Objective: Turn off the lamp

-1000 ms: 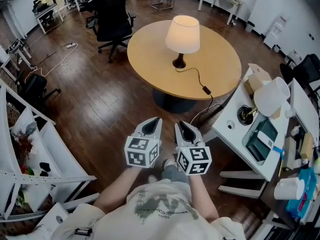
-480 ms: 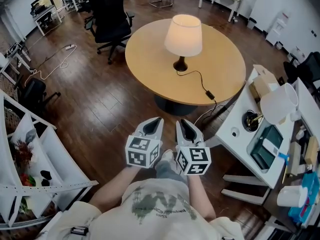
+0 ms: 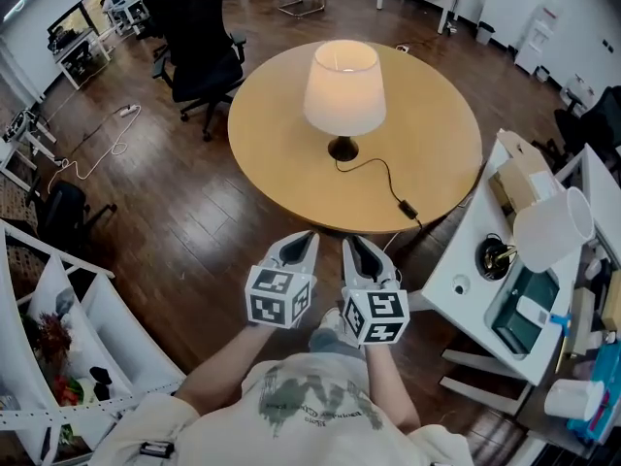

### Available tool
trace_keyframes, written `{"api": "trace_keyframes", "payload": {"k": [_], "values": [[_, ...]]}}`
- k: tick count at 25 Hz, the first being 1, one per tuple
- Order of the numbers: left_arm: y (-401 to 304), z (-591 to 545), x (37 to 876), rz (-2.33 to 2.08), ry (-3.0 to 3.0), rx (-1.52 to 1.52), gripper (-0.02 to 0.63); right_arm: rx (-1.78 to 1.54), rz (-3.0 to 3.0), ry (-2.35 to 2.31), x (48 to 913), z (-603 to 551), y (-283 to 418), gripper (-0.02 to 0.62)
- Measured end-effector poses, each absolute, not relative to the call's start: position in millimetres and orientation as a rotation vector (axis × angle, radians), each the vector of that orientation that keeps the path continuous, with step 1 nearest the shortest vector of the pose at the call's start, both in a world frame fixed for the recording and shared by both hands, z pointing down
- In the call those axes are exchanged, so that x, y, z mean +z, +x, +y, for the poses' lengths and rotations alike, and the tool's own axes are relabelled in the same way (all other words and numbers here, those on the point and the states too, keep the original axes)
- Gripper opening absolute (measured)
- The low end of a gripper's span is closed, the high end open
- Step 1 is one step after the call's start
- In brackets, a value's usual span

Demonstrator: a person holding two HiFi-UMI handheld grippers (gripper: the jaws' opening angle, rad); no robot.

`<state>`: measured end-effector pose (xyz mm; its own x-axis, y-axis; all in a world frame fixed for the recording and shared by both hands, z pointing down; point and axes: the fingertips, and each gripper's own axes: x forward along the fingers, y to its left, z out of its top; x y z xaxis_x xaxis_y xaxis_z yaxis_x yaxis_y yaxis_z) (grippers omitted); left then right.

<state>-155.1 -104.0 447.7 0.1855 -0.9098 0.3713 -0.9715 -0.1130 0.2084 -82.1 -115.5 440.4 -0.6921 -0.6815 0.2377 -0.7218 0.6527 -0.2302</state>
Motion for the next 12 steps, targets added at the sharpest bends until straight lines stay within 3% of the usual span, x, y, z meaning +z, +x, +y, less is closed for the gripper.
{"api": "trace_keyframes", "payload": {"k": [12], "values": [[-140,-194,461,-1.676,2.109,0.253,-0.005,0.510,-2.673,1.218,459,-200,-67,0.067]]}}
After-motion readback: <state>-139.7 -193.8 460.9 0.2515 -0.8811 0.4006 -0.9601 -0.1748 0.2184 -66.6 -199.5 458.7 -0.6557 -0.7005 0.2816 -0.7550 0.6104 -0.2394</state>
